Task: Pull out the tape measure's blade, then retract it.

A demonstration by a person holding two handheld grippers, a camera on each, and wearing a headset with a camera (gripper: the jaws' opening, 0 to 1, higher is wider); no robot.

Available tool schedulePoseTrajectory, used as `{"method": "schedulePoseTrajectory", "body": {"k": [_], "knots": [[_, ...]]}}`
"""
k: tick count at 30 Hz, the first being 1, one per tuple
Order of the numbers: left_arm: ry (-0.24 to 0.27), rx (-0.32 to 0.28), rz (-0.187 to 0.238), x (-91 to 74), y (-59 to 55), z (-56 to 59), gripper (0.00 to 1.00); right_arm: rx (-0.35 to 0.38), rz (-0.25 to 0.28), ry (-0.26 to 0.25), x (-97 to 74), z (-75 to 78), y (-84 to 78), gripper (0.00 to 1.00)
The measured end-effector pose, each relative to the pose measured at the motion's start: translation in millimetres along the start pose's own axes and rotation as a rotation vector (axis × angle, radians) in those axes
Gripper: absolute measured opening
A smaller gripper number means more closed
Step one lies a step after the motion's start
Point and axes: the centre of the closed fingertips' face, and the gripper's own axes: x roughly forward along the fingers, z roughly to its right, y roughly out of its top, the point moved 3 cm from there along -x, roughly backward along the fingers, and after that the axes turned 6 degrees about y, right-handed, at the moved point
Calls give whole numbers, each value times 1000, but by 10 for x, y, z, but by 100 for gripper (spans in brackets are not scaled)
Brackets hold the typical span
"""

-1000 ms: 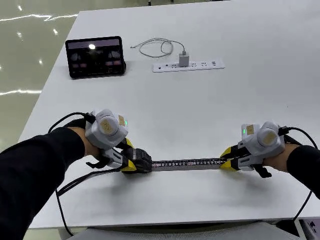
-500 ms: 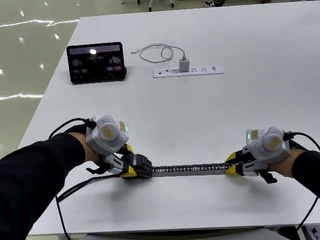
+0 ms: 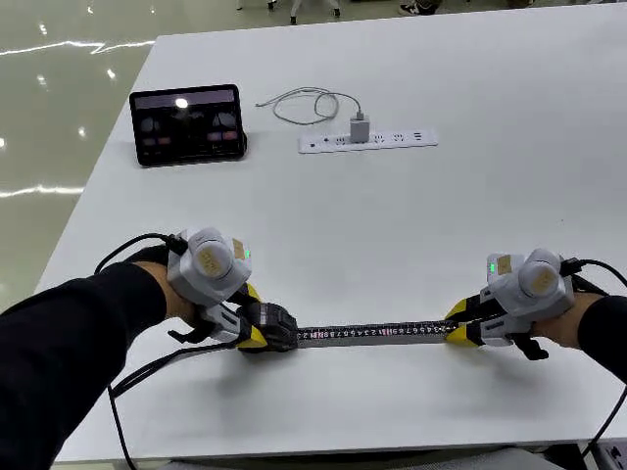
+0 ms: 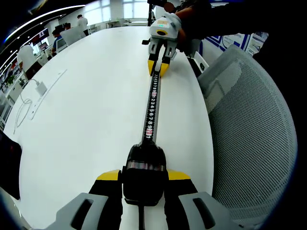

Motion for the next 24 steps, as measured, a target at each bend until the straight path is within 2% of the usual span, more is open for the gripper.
{"method": "schedulePoseTrajectory", "body": {"k": [8,11,16,20,24], "knots": [[-1,-2,5,10,7,0,29,5,-10,16,-4,3,42,10],[-2,-10,13,10,5,-6,29,31,-17,27,1,3,53,11],[-7,-25,28,6,7,-11,29,-29,-60,28,5,-39,56,12],[-16,-11,65,-7,6,-20,30,-36,-73,26,-1,-37,63,12],[-18,-1,64,0,18,-21,30,-59,-93,24,-9,-49,64,16]]}}
